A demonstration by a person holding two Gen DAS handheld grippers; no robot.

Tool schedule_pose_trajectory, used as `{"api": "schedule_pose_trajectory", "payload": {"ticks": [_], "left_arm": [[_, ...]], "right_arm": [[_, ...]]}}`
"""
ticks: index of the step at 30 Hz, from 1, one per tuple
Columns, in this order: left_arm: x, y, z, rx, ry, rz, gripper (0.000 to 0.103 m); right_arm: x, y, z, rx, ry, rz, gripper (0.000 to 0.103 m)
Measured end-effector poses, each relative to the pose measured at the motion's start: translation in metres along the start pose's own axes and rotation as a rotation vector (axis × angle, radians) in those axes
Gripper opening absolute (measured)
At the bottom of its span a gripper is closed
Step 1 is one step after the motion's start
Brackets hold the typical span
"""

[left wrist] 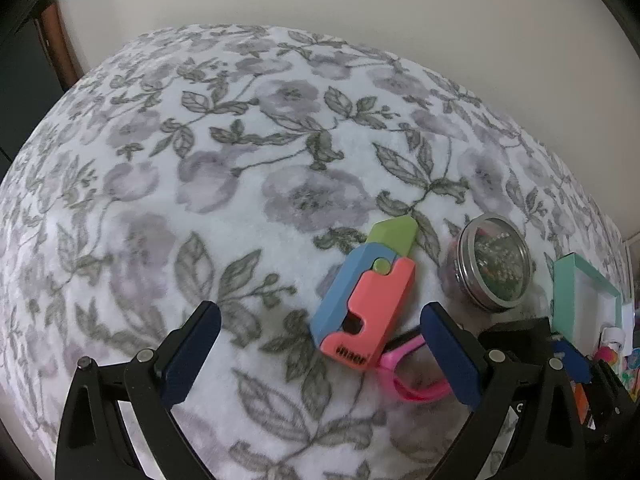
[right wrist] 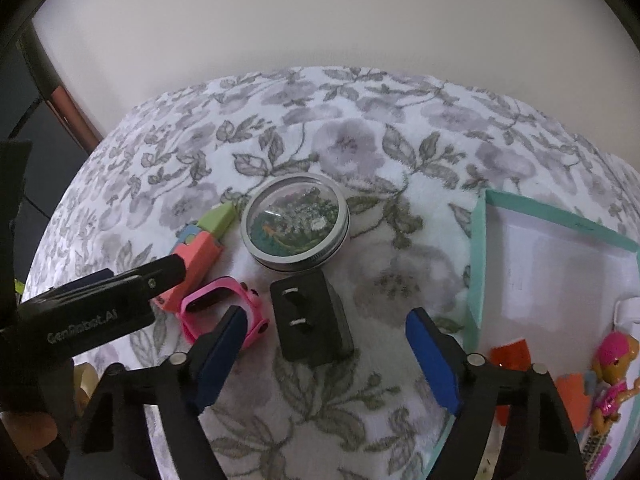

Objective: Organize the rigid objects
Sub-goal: 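Grasp the blue-pink carrot-knife toy with the left tool while the right tool grasps the black charger plug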

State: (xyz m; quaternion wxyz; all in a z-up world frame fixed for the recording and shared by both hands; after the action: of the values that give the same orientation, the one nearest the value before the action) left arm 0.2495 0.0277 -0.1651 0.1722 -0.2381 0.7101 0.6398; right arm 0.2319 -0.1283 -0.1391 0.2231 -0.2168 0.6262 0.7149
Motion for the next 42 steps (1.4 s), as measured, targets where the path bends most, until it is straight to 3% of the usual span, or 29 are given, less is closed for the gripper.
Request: {"api": "schedule_pose_trajectory", "payload": {"ticks": [6,8,9,20,28,31,42], "left_arm": [[-0.003,-0.013,-0.007,0.014,-0.011,0.005,0.098],[-0.002,-0.018,-0.009,0.012,-0.023,0.014,0.089],[-0.002,-0.02,-0.01,0.02,-0.024,0.018,0.086],[-0.004,-0.03,-0.018,-0.03,-0.101,-0.016,0.084],[0.002,-0.02,-0.017,-0.032,-0.123,-0.011,0.049],[0.004,-0.018,-0.02,-0.033,-0.128,-0.003,0.047],[0.013,-0.01,-0.02,-0.012,-0.063,0.037,0.047]], "right_arm": [[-0.002,-0.01,-0.002,0.005,-0.005,0.004,0.06],[-0.003,-0.014,-0.002,0.004,-0.01,0.009,0.052],[-0.002,-0.016,-0.002,0.001,-0.012,0.011,0.052],[0.001,-0.025,-0.002,0.008,-0.001,0.009,0.052],[0.001,-0.024,-0.003,0.009,-0.018,0.013,0.047],[0.001,-0.022,-0.006,0.011,-0.033,0.012,0.033],[0.0,-0.009,-0.014,-0.048,-0.129,0.011,0.032]]}}
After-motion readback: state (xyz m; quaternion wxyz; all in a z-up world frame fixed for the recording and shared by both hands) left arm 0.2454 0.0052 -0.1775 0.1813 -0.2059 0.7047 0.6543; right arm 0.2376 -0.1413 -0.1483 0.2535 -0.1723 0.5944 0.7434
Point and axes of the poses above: each gripper's, at about its wrist camera, not at the fingertips, and y roughly against the way its jaws point, z to its left, x to its underside, the point moved 10 cm from there along -y, roughly the way its jaws point, and after that the axes turned 9 degrees about -z, right-handed, at the moved point
